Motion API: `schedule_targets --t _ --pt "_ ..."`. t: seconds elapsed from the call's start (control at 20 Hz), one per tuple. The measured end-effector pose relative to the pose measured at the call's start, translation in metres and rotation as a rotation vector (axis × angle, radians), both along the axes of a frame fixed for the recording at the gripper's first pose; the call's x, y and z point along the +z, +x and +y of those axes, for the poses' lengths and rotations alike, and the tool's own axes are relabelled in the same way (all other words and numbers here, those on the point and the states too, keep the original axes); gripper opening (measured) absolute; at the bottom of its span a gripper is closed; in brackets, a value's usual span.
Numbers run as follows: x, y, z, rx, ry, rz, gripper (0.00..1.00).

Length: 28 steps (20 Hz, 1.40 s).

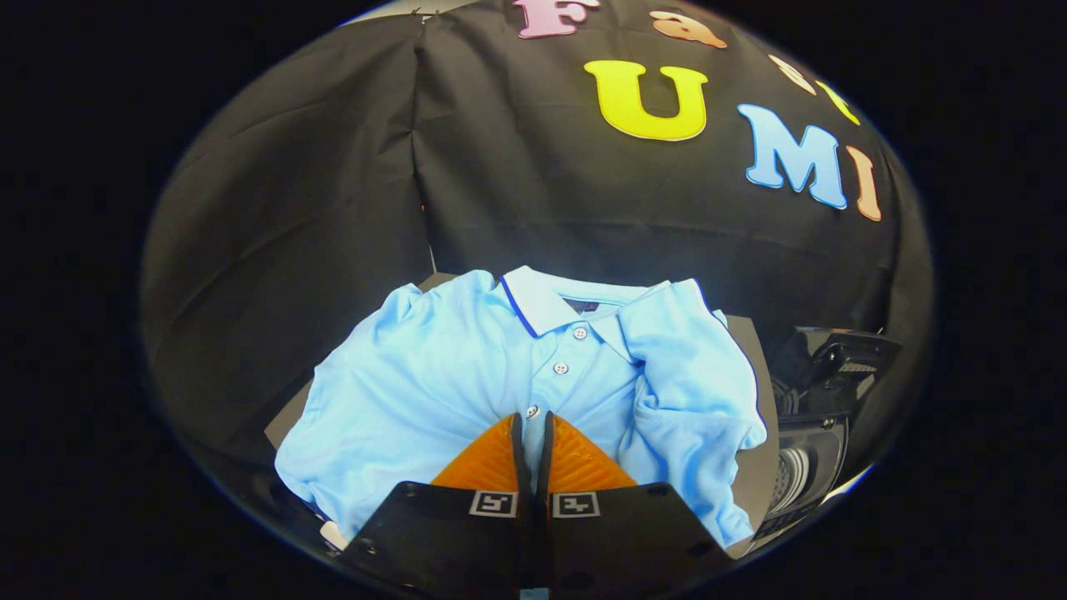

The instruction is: Put the clothes into the washing machine and then close the washing machine lid.

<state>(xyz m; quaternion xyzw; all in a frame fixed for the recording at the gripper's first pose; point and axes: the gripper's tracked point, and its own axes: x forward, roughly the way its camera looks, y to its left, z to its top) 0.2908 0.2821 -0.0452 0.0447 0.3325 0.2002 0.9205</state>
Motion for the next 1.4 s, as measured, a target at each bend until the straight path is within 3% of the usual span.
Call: schedule_targets --t 0.55,1.05,1.4 --pt "0.082 0.011 -0.010 -0.024 0.106 -0.135 0.02" --pt "0.187 0.008 -0.055 -0.042 0.145 -0.314 0.01" --pt "0.225 0.011 -0.093 -0.068 0.170 -0.355 0.01"
